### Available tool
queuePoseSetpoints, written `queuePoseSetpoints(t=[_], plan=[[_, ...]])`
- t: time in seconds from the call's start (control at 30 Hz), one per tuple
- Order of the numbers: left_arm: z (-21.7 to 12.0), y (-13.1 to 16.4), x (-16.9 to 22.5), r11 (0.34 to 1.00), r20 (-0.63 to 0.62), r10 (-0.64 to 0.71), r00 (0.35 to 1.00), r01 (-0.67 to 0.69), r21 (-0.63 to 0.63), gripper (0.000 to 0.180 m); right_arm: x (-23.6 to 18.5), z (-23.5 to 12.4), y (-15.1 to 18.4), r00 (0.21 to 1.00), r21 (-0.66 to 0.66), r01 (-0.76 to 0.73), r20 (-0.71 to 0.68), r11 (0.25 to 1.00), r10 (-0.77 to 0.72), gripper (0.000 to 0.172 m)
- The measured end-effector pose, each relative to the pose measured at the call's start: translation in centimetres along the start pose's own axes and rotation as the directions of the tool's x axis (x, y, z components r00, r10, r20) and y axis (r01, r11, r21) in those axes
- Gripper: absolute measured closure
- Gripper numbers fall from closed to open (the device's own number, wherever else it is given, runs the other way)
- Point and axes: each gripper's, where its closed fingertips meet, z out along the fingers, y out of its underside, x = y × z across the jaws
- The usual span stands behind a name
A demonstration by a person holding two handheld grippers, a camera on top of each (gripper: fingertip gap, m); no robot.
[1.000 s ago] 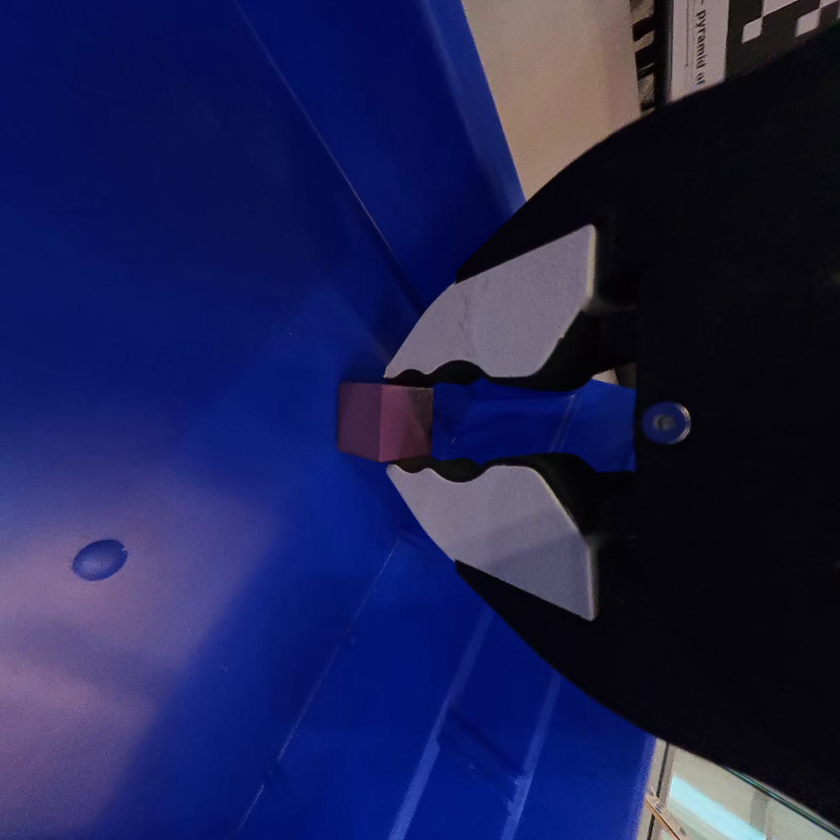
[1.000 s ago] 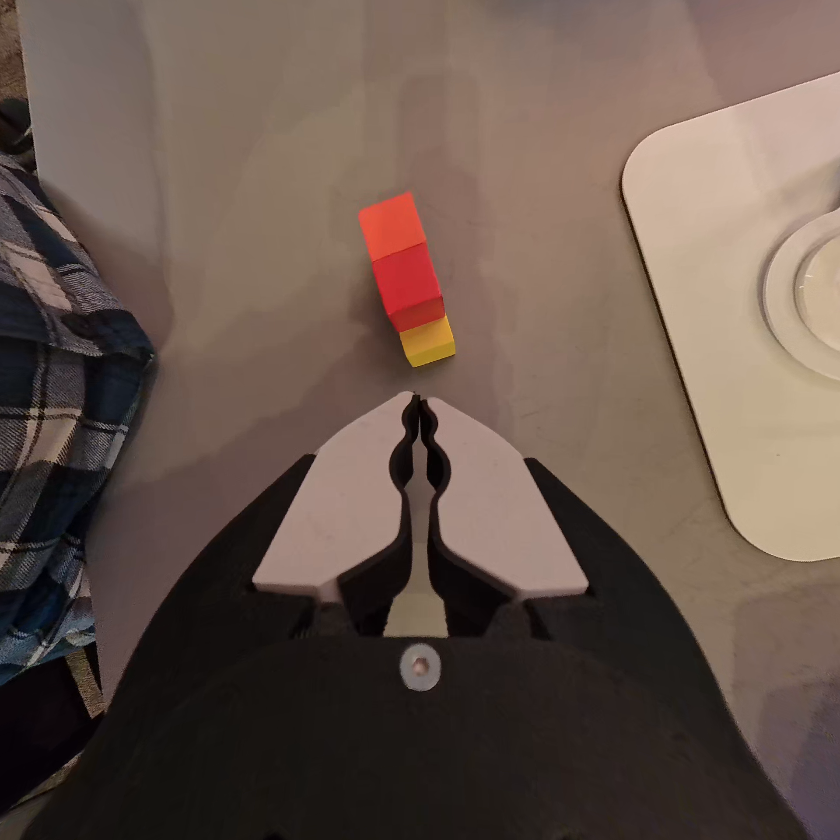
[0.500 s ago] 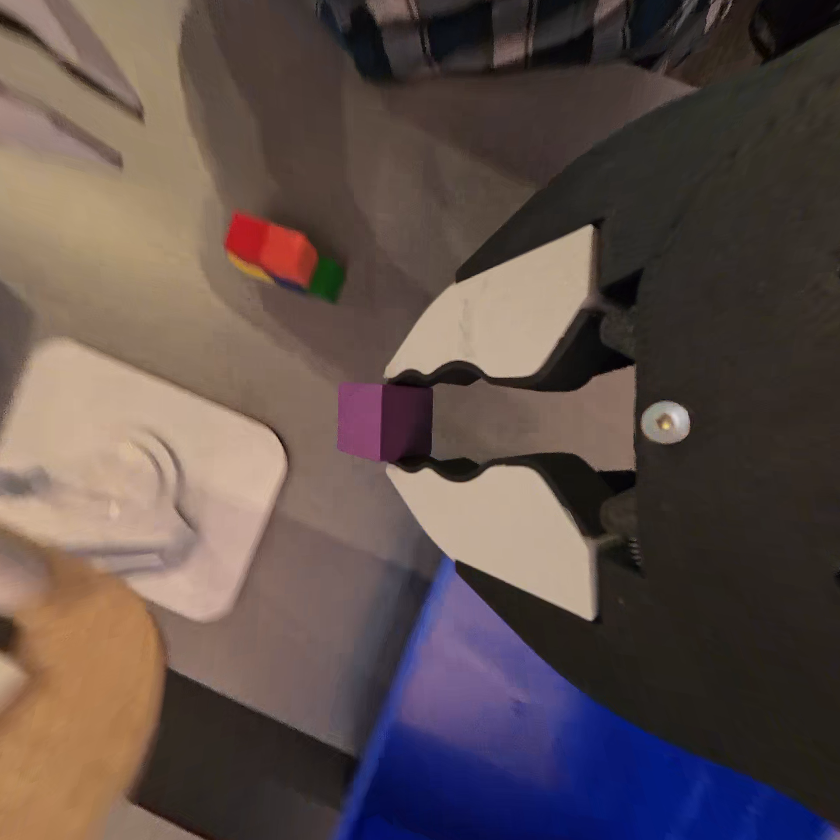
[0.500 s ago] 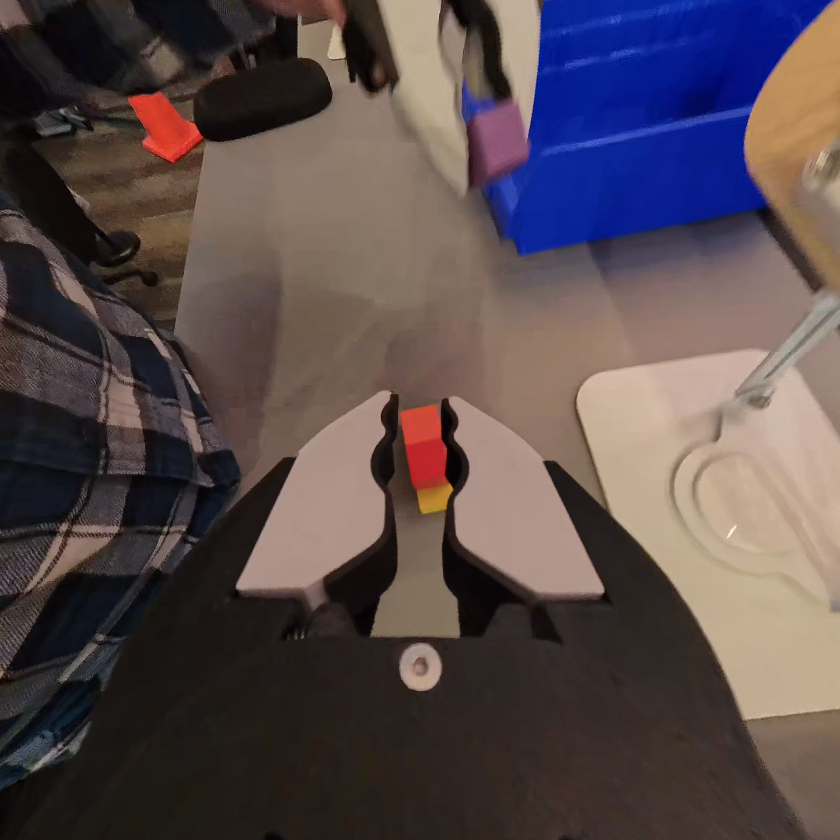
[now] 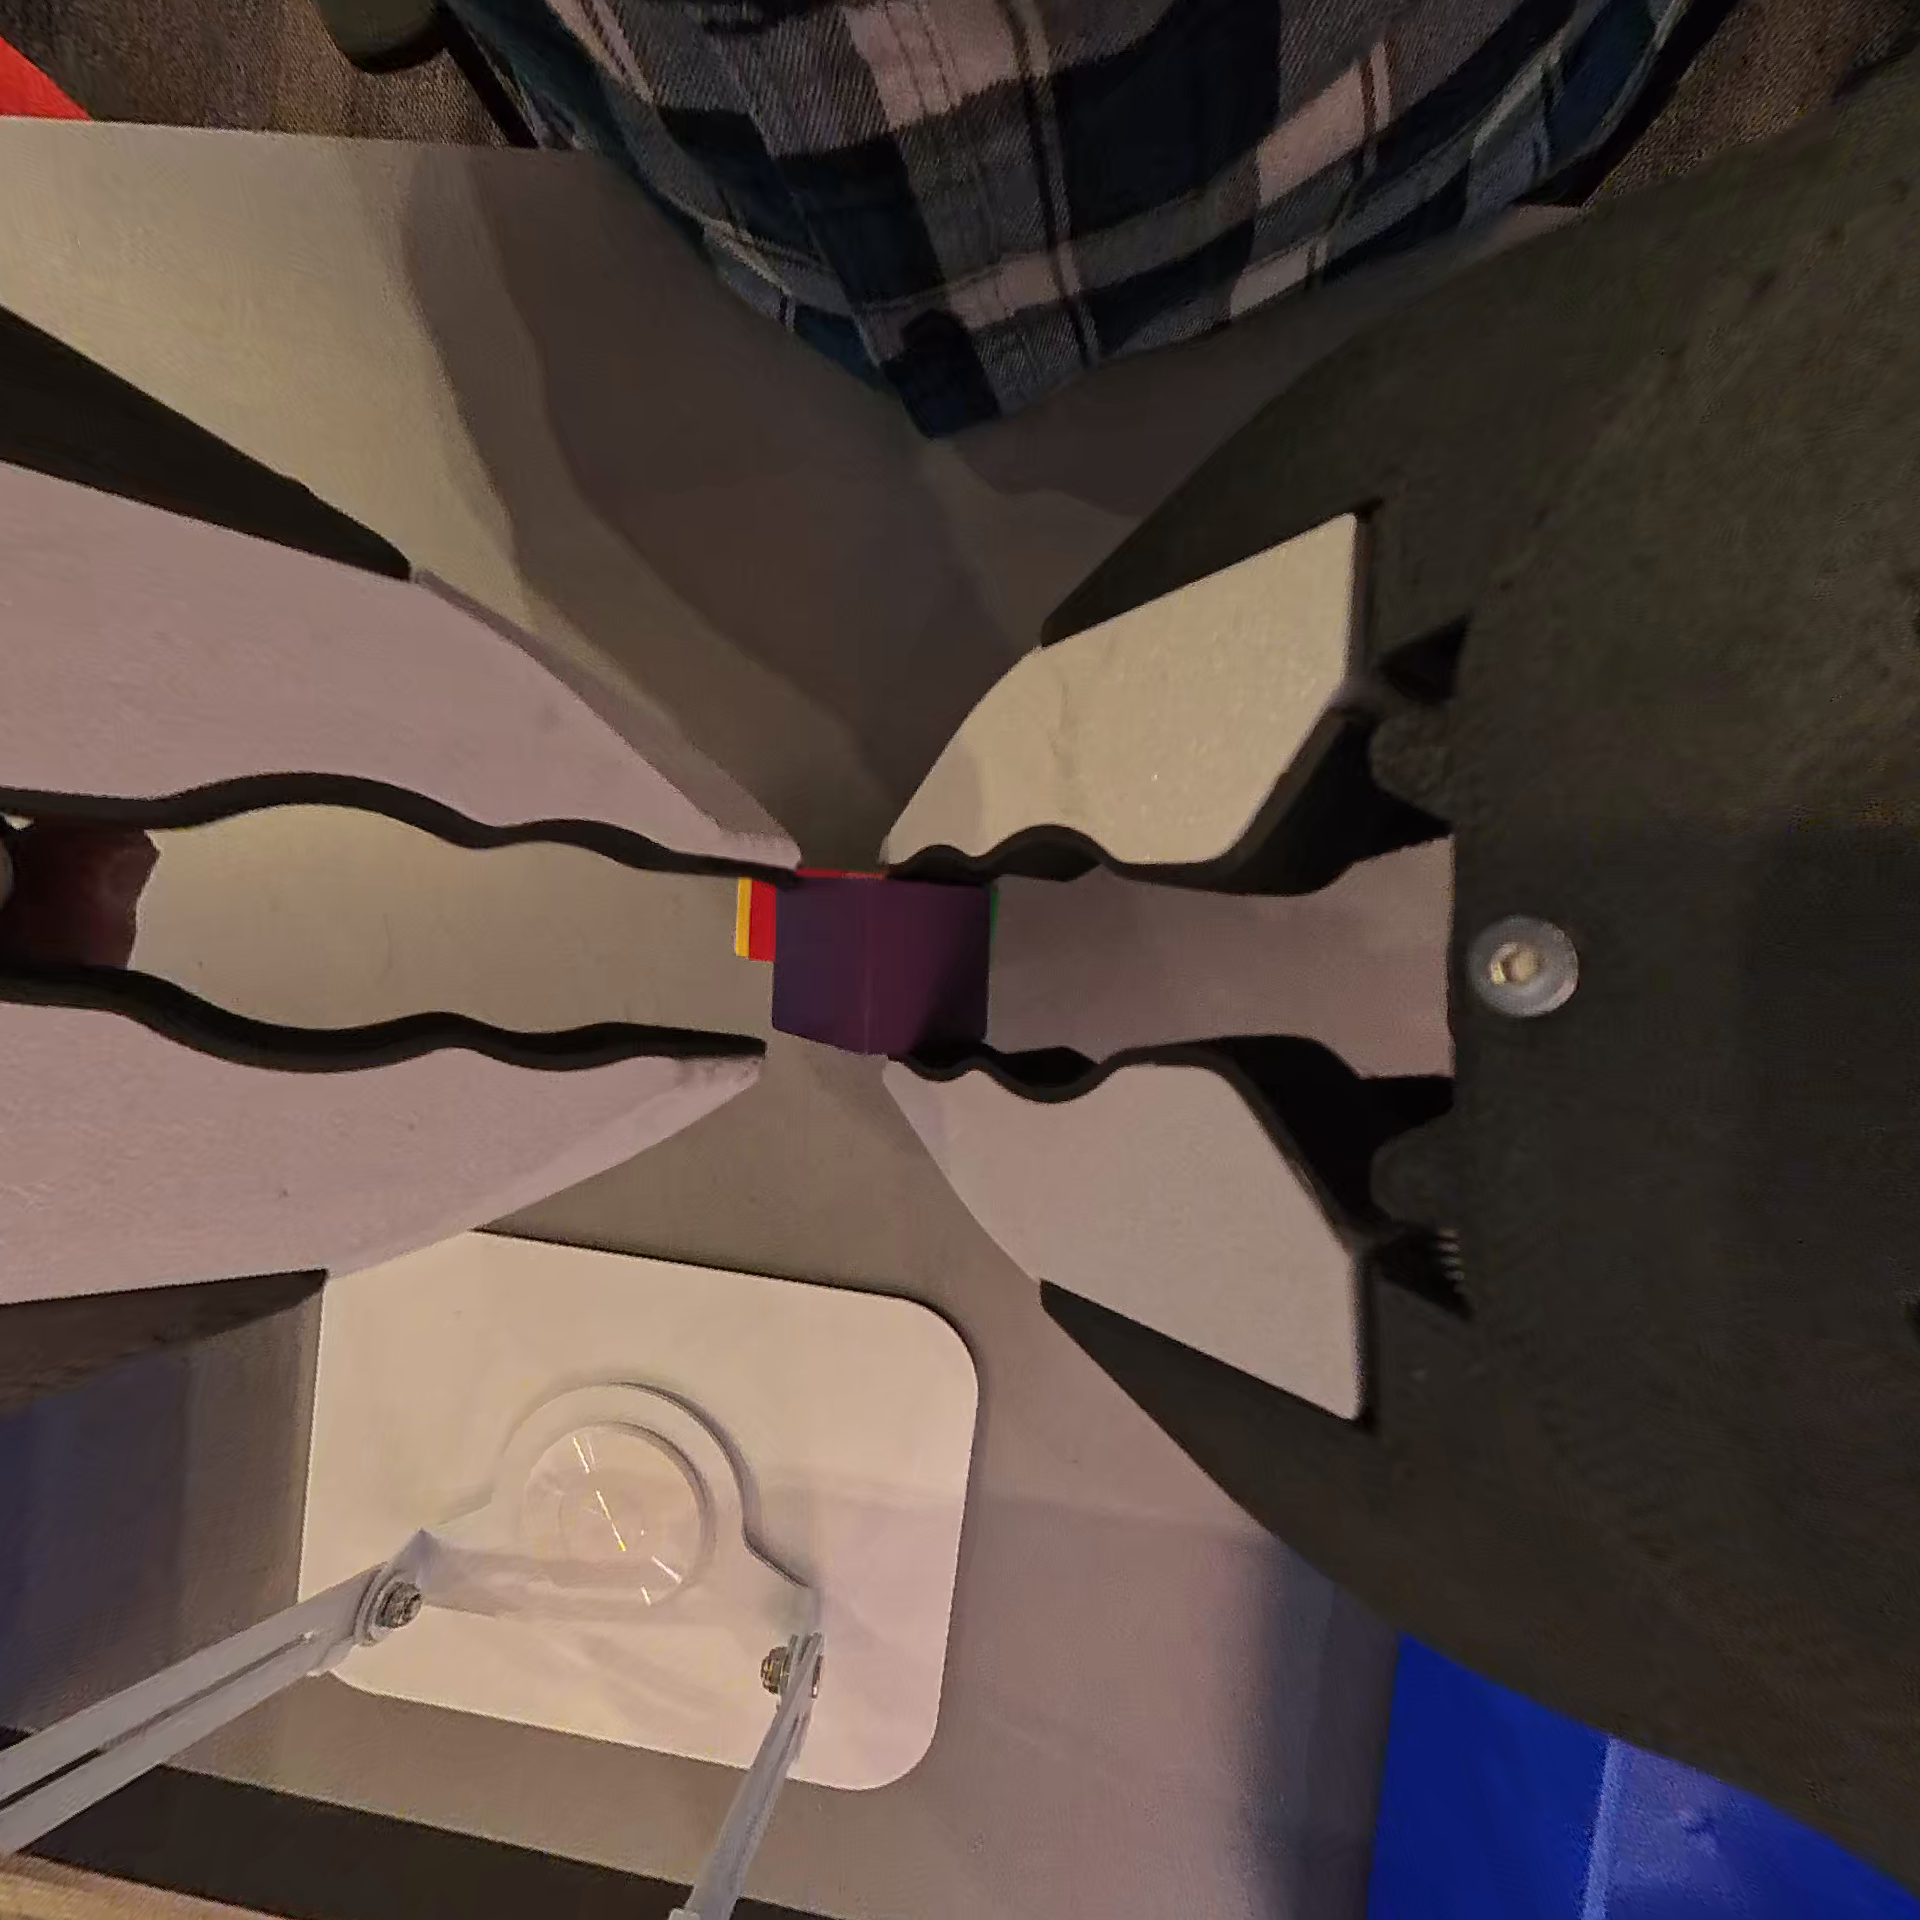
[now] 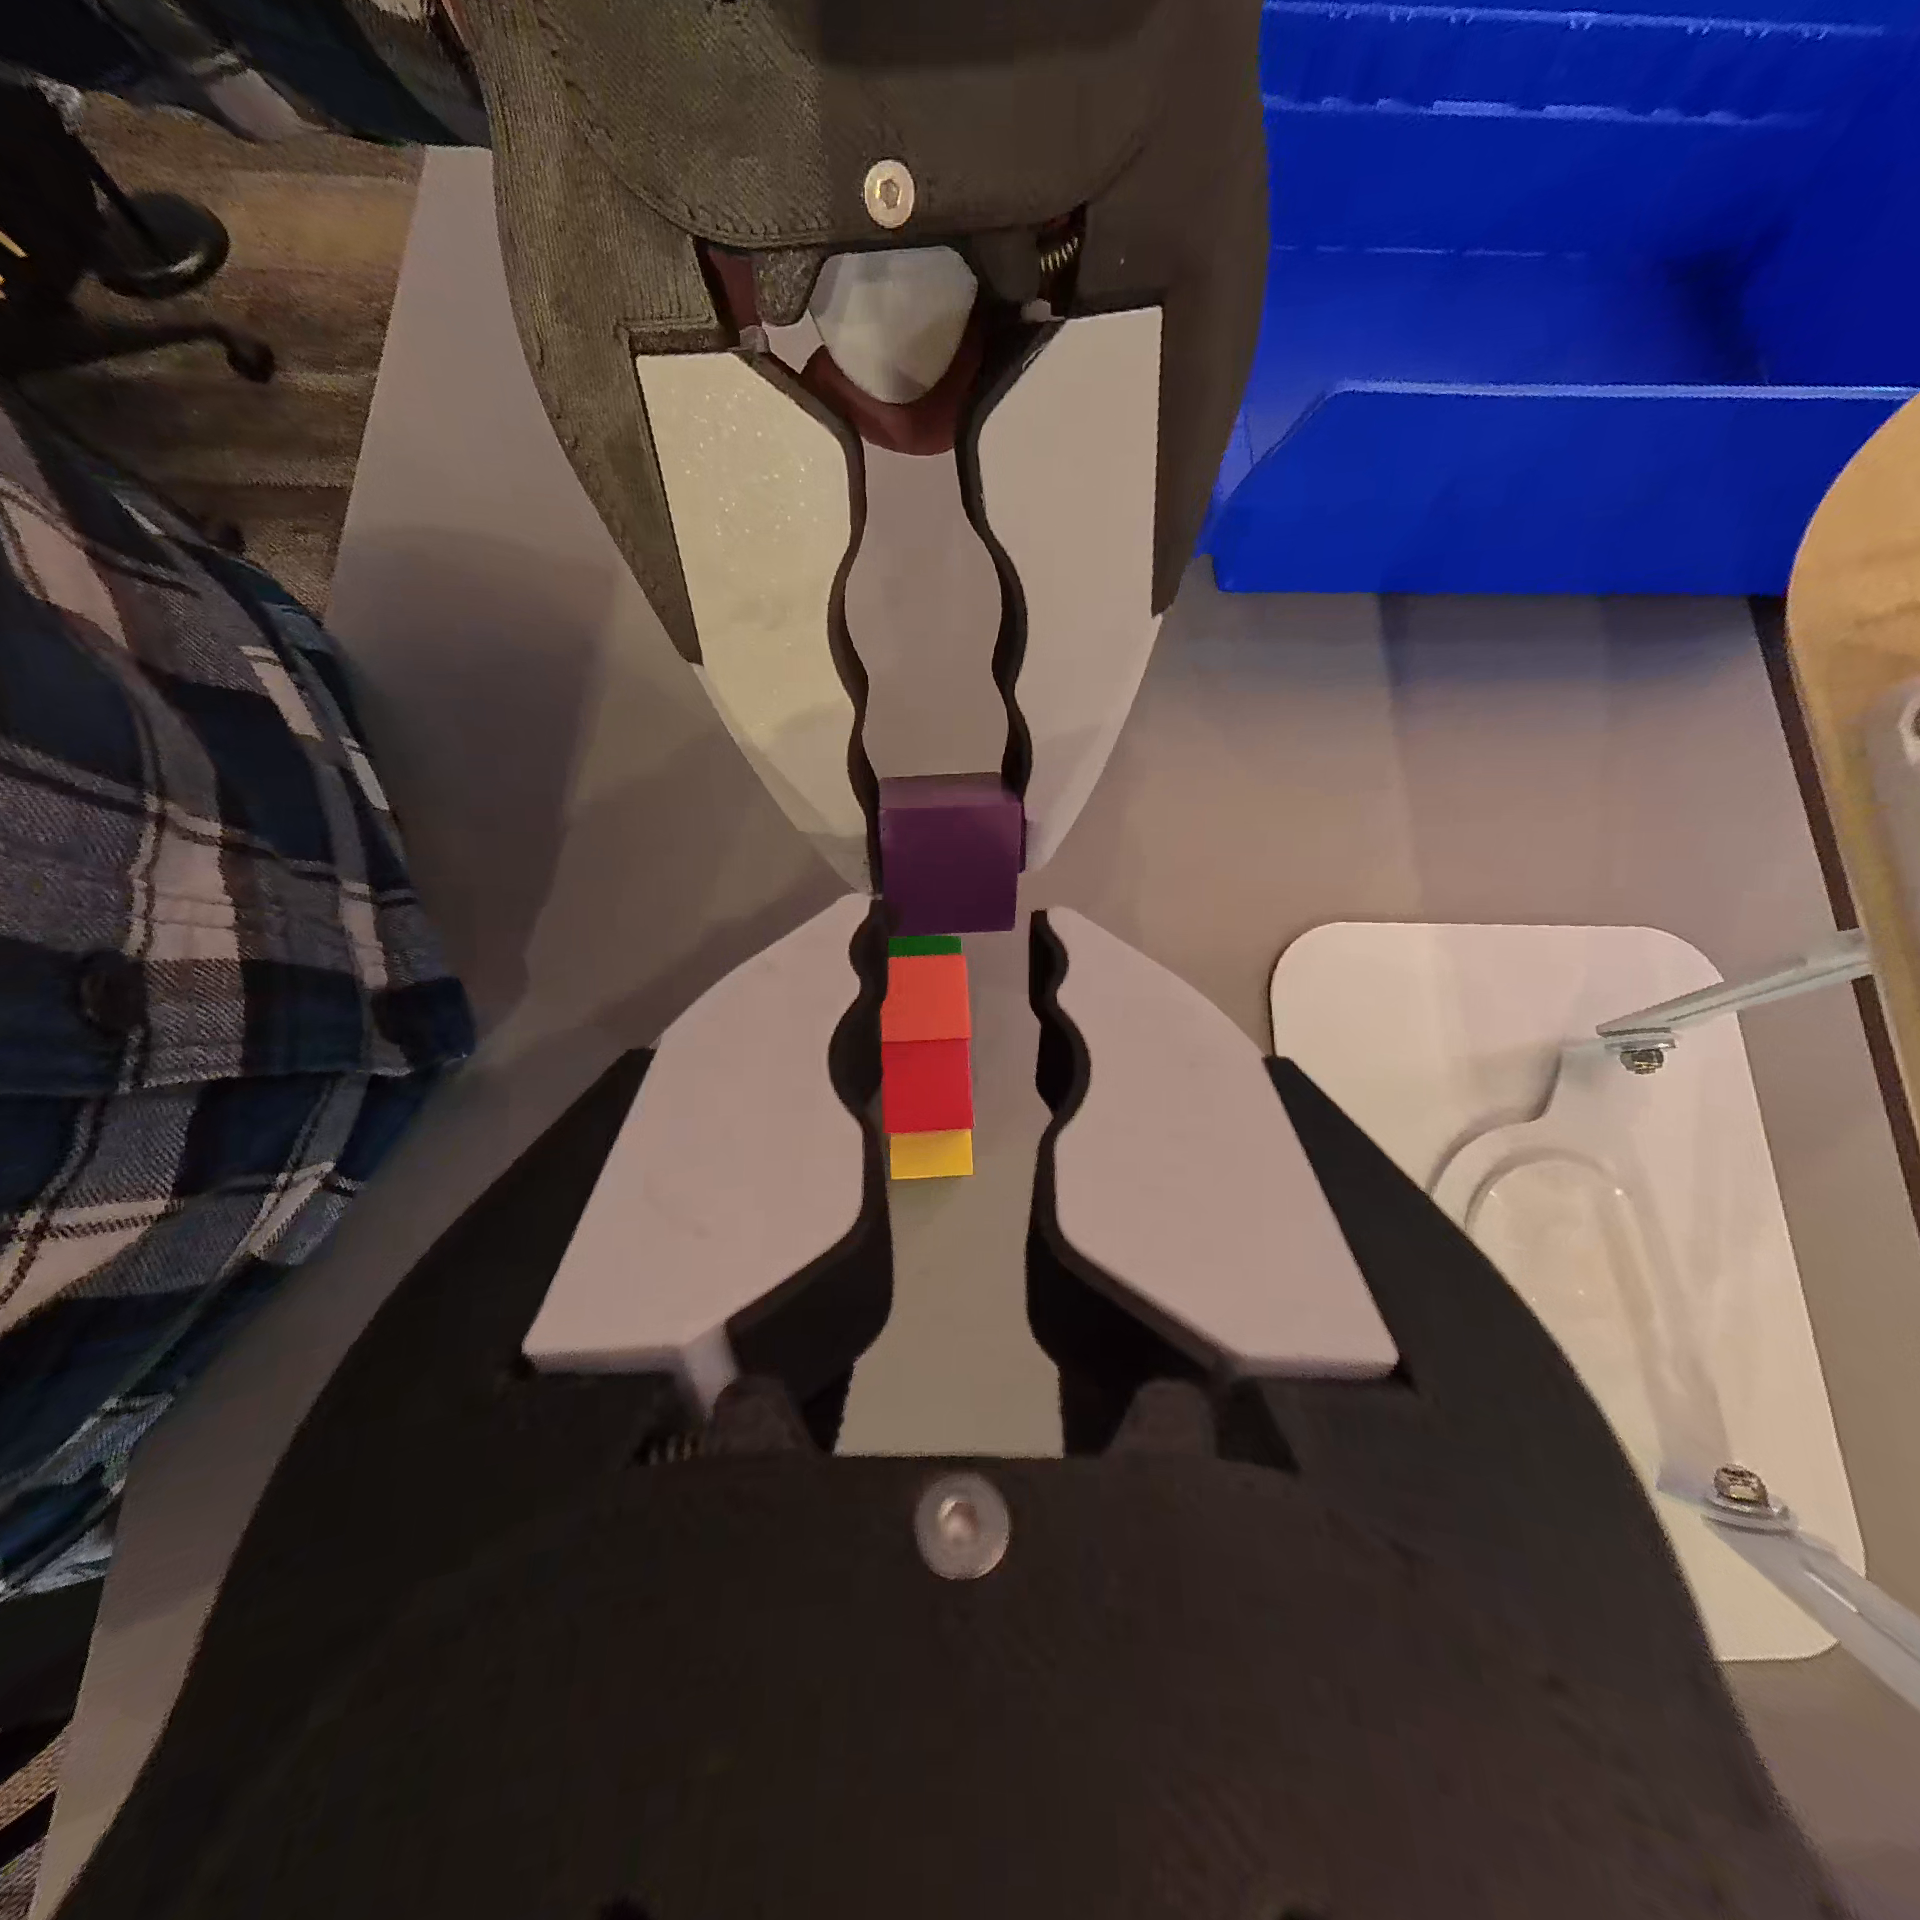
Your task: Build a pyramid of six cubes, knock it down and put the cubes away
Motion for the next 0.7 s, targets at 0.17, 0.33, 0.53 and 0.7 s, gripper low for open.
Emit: queuePoseSetpoints(t=[0.17, 0.33, 0.53, 0.7], plan=[[0.3, -0.3, 0.2, 1.0, -0.015, -0.005, 1.0, 0.005, 0.015, 0.152, -0.3, -0.1, 0.2, 1.0, 0.003, -0.006, 0.026, 1.0, 0.005, 0.138], [0.7, -0.8, 0.5, 1.0, -0.024, 0.015, 1.0, -0.015, 0.016, 0.152, -0.5, 0.3, 0.3, 0.999, -0.009, -0.002, 0.046, 1.0, 0.002, 0.145], [0.8, -0.9, 0.4, 0.999, -0.031, -0.012, 0.999, 0.014, 0.042, 0.152, -0.5, 0.3, 0.3, 0.998, -0.008, -0.011, 0.058, 1.0, 0.012, 0.146], [-0.1, 1.6, -0.5, 0.993, -0.028, -0.116, 0.993, 0.116, 0.003, 0.13, 1.0, -0.6, 1.5, 0.999, -0.065, -0.033, 0.012, 0.997, 0.034, 0.146]])
